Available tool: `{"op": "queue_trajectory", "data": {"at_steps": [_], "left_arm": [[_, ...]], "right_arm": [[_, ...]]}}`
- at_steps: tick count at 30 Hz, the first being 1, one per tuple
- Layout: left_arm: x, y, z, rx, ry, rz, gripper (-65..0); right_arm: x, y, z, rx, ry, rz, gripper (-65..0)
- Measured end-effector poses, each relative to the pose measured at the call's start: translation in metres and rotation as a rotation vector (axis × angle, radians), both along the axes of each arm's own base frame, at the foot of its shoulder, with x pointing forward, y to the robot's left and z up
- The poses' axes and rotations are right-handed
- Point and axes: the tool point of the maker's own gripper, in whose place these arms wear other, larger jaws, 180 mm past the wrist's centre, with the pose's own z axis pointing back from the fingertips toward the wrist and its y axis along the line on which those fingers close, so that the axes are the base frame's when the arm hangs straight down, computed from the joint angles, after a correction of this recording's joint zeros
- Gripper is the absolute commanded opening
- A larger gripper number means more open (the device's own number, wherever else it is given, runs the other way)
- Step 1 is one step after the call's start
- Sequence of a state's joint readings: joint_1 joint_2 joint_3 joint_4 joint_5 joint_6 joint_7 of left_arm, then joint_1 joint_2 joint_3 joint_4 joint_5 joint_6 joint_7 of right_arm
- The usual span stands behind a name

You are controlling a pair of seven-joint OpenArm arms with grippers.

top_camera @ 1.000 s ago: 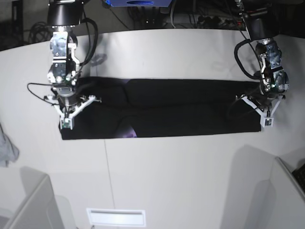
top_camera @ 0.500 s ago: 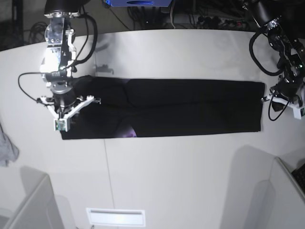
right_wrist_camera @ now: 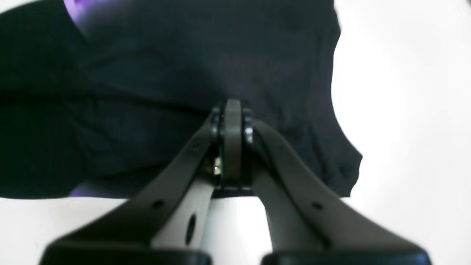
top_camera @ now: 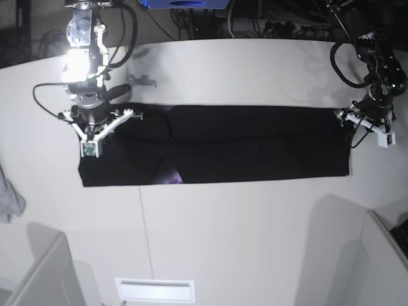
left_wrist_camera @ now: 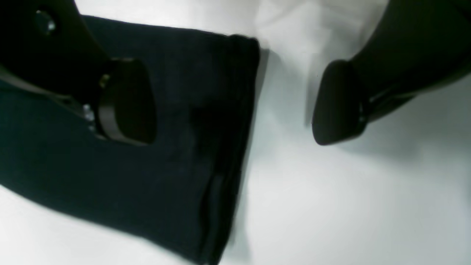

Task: Fold the T-shirt properly
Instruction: 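Grasp the ends of the folded strip with both grippers, then hold the strip with the right gripper and fold the left end toward it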

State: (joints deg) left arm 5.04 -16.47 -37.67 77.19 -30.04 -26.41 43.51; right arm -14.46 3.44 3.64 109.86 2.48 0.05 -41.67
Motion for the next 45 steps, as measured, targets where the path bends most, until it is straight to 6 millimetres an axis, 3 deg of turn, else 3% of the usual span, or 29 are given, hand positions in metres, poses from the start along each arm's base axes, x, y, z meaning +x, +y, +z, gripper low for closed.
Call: {"op": "queue_trajectory", "data": {"at_steps": [5,9,19,31,42,45], "left_arm": [[0.017,-0.019,-0.009,-0.023,0.01,-0.066,-3.1],[0.027,-0.028,-0.014,-0.044,-0.003,-0.084,-11.8],[0.022,-0.026,-0.02,-0.059,0.021,-0.078,-65.0],[0.023,0.006,-0.008,0.025,0.015,-0.027,-65.0],[0.022,-0.012,0.031,0.127,-0.061,-0.128,-65.0],[0.022,-0.031,0.034,0.132,-0.072,-0.178,-65.0]], "right_arm": [[-0.007,0.0,-0.005,0.0,0.013,0.001,-65.0],[-0.006,0.0,-0.003,-0.001,-0.012,0.003,-65.0],[-0.016,0.001,-0.003,-0.001,-0.009,0.006,-65.0],[-0.023,0.009,-0.01,0.031,0.012,-0.008,-65.0],[-0.026,0.011,-0.012,0.035,0.02,-0.009,-65.0],[-0.026,0.011,-0.012,0.035,0.02,-0.009,-65.0]]}}
